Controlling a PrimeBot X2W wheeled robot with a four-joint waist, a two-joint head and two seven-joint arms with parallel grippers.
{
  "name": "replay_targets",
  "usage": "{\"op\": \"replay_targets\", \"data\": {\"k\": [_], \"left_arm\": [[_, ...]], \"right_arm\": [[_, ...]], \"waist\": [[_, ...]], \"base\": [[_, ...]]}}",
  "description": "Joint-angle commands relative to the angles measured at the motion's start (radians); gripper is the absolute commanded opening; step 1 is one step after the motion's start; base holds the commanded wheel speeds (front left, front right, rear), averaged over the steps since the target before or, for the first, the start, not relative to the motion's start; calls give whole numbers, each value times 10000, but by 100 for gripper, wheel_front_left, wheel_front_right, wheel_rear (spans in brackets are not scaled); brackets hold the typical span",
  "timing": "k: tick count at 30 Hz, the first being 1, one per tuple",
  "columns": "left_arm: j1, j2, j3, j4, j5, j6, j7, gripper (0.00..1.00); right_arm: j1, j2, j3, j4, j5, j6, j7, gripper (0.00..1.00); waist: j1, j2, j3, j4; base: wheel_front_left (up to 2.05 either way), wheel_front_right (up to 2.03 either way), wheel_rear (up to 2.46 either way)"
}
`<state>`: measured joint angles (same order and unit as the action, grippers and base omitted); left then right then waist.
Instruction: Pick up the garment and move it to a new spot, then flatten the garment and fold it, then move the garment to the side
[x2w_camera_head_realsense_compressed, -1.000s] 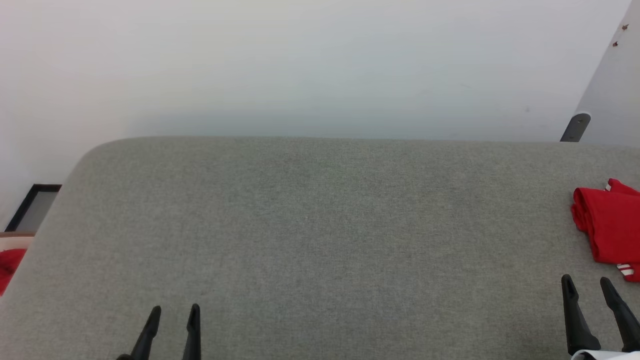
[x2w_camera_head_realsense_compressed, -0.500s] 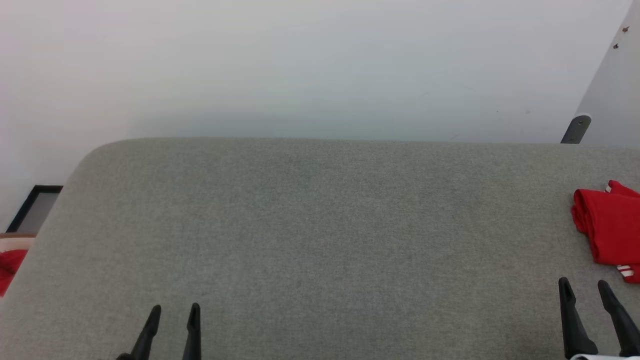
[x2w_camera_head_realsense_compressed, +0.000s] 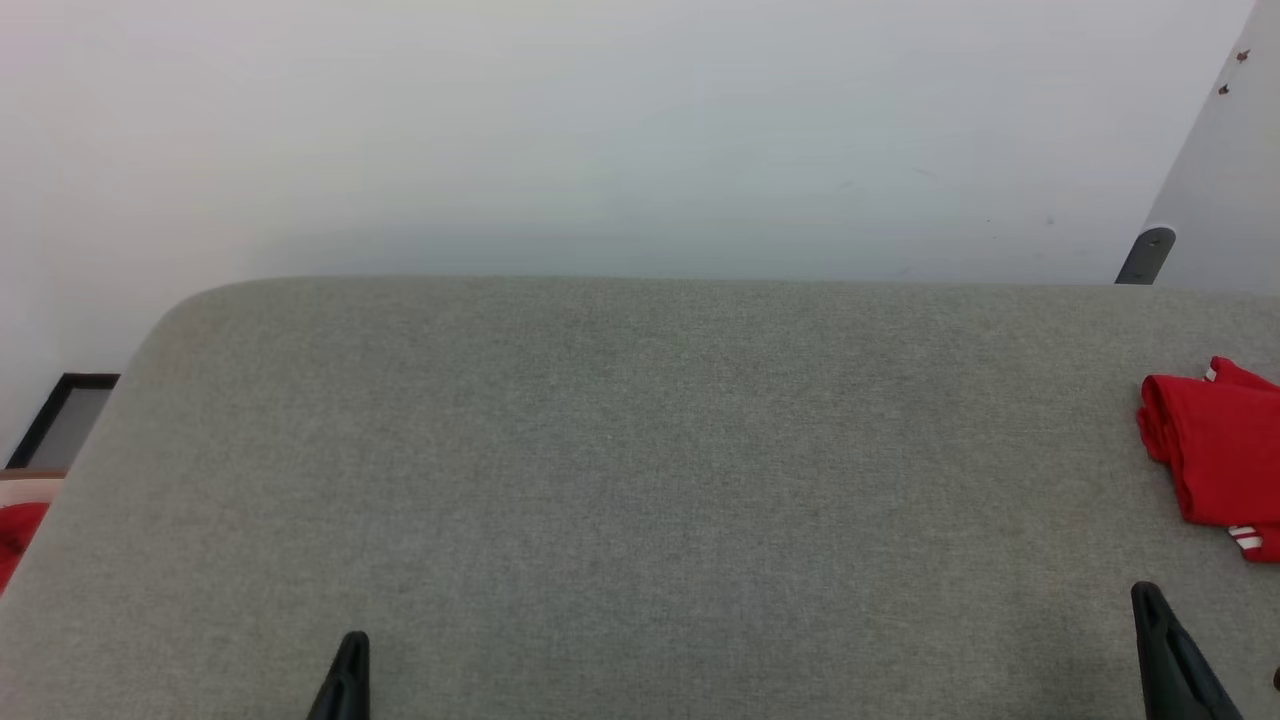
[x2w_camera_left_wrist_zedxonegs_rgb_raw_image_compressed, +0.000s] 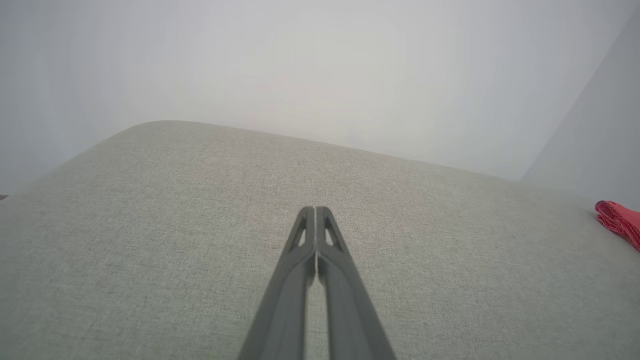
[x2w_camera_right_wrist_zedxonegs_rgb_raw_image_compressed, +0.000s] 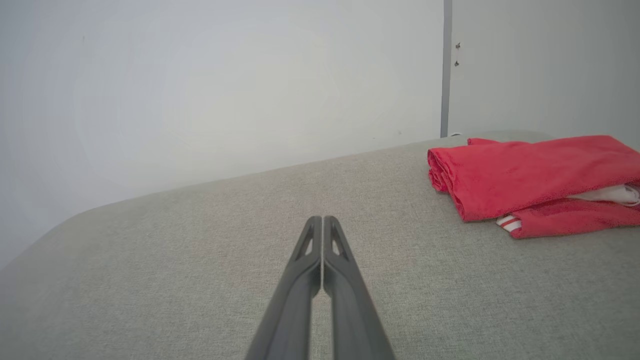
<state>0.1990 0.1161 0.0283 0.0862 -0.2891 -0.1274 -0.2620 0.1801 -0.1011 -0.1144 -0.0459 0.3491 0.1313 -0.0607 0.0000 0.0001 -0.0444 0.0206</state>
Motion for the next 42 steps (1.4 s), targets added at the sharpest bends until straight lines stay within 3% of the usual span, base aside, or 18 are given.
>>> {"op": "replay_targets", "data": {"k": [1,21,42], "left_arm": [[-120,24,20,-88,-388,0,93,0],[-924,-88,177,368,-3788,-10,992,0],[-1537,-209,322,692,-6457,-20,1726,0]], "right_arm": [[-139,-18,-4,-45,371,0,32,0],[-880,115,-3,702,3551,-2,478,0],[-1464,225,-1,1307,6078,-3,834,0]], "waist": [[0,-1,6,-2],[0,-1,82,-35],[0,-1,159,-68]], "base": [[0,0,0],[0,0,0],[0,0,0]]}}
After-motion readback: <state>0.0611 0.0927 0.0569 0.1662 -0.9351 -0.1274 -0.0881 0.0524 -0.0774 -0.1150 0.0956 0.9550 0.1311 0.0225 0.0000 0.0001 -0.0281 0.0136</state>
